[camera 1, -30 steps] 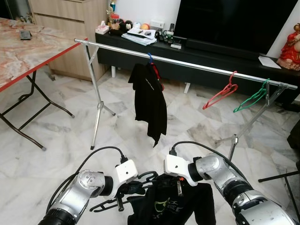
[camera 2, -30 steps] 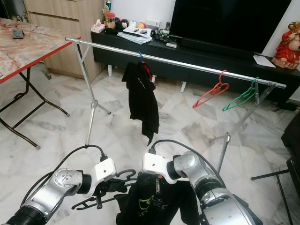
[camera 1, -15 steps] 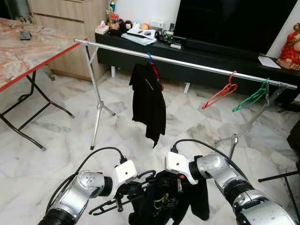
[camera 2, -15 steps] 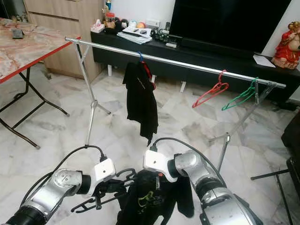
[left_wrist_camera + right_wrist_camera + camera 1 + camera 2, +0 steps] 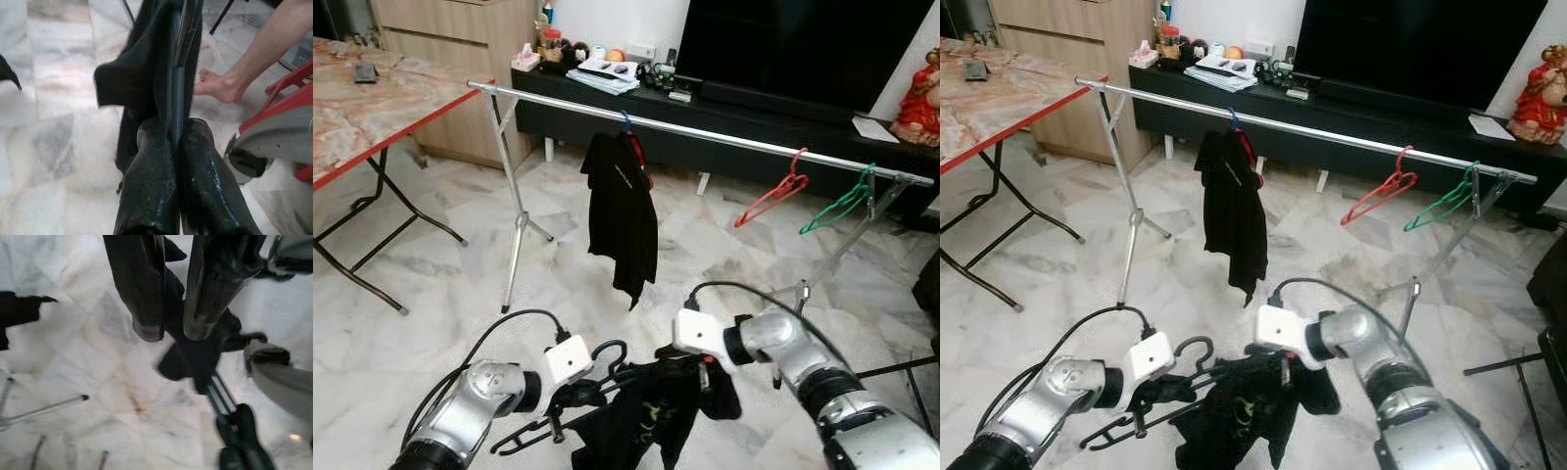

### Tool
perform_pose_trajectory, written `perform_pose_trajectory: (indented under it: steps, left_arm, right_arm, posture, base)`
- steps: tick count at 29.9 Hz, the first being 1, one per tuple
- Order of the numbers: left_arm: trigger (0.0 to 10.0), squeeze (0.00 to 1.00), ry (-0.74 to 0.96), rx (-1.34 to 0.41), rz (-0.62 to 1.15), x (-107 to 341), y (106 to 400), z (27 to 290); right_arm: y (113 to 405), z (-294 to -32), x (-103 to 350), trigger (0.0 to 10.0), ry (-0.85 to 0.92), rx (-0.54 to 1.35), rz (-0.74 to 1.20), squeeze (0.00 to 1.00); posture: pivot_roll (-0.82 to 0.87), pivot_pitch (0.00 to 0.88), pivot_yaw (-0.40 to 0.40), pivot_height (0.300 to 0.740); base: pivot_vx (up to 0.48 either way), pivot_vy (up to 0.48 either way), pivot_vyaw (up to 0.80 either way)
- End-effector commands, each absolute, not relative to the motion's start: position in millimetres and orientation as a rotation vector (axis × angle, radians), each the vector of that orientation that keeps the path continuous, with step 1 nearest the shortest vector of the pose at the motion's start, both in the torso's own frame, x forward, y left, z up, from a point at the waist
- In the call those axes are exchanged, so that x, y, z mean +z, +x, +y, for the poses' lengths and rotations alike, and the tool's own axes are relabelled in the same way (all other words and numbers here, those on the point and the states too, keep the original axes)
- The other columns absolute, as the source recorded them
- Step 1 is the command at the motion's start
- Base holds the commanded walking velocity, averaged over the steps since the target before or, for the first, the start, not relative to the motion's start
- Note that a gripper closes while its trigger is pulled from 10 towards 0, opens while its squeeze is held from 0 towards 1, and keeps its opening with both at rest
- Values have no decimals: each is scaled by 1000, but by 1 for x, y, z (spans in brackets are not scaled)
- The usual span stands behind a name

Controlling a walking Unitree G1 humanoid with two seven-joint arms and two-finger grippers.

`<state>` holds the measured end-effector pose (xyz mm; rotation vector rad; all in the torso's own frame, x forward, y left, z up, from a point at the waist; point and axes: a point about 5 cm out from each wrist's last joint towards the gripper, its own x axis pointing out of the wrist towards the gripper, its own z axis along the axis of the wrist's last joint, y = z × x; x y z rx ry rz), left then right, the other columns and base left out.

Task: Hang hanger

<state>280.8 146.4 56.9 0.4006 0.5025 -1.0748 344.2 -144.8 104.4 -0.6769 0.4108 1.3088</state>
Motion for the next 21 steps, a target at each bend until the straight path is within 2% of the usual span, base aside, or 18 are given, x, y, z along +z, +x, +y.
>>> perform_pose_trajectory:
  steps: [1,10,12,15,21]
  left_arm:
    - [0,0,394,-1081,454,64,283,143]
    - [0,0,368,-1065,424,68,284,144]
    - [0,0,355,-1052,414,72,285,149]
    - [0,0,336,-1025,413,74,283,161]
    - [0,0,325,-1005,425,75,277,175]
  right_arm:
    - [348,-147,113,10000,-662,1299,370,0]
    - [344,-152,105,10000,-693,1277,386,0]
    - [346,-159,107,10000,-731,1228,382,0]
    - [352,-171,112,10000,-696,1095,361,0]
    - [349,-187,111,10000,-673,1070,380,0]
  posture:
    - [114,35,-152,740]
    - [116,32,-152,740]
    - [113,29,-154,740]
    - [117,27,-153,740]
    - [111,18,-146,740]
  base:
    - [0,0,0]
    - [0,0,0]
    - [0,0,0]
    - [0,0,0]
    - [0,0,0]
